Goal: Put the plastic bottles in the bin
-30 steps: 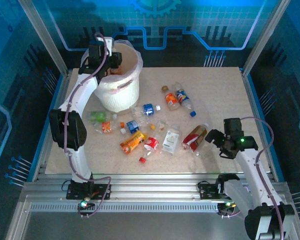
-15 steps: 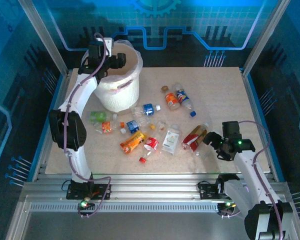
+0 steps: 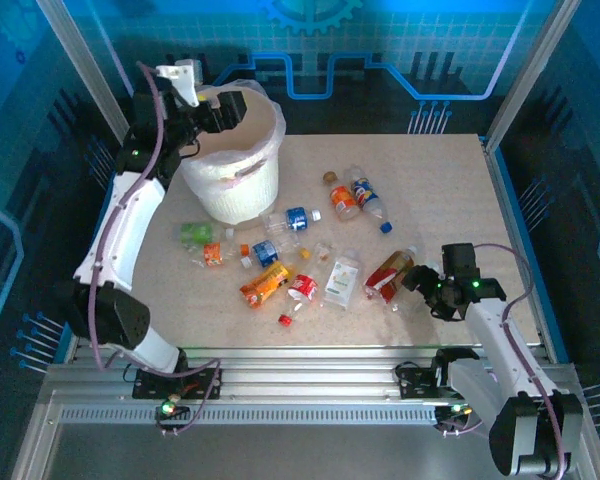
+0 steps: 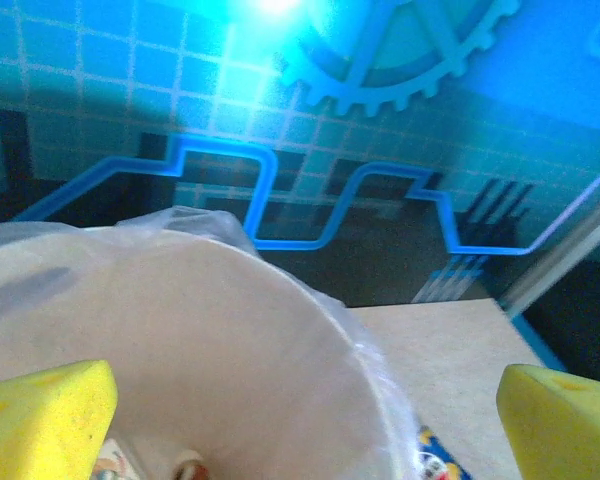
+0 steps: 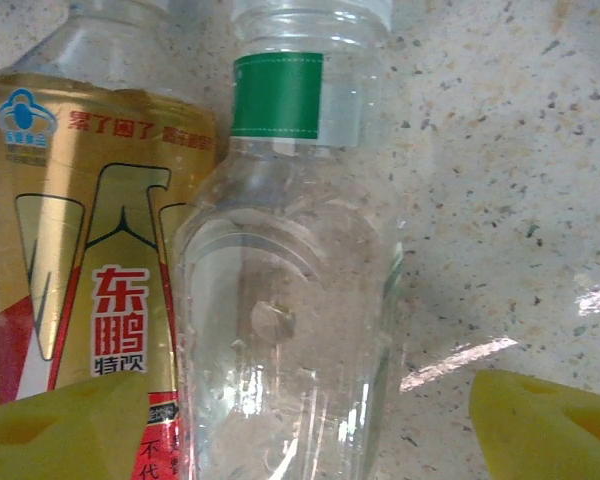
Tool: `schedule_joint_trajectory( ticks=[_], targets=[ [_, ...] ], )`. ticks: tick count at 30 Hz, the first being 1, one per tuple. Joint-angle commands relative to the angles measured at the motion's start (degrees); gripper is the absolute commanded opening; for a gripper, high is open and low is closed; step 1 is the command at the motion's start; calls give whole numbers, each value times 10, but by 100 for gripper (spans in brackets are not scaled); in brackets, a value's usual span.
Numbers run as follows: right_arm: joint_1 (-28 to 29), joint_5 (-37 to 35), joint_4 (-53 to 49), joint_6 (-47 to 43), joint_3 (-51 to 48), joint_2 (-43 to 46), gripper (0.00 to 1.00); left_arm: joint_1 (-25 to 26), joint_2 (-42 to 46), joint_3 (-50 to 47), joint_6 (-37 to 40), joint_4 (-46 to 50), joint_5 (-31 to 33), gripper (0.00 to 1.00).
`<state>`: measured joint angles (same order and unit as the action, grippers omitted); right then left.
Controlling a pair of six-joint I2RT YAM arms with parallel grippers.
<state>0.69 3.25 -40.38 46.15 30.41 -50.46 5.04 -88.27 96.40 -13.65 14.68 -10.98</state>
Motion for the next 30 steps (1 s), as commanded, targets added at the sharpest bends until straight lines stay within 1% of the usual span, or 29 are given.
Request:
schedule_joint_trajectory(
  ticks=[1,4,11,17,23,30],
  targets=[
    [-3,18,12,5,-7,-8,82,-1,39,-46,-66,-12,-64,99],
    [4,16,8,4,-8,-14,80,16,77,-91,-86,-32,-78,99],
    [15,8,1,9,-8,-28,78,124,136,-152,-51,-35,-36,99],
    [32,-5,2,17,-9,-48,78,188,168,-197,-63,-62,-23,99],
    [42,-19,2,25,-11,-65,78,228,190,-235,-76,-77,-8,99],
    [48,-38,9,29,-13,-79,77,248,203,-268,-96,-97,13,99]
  ],
)
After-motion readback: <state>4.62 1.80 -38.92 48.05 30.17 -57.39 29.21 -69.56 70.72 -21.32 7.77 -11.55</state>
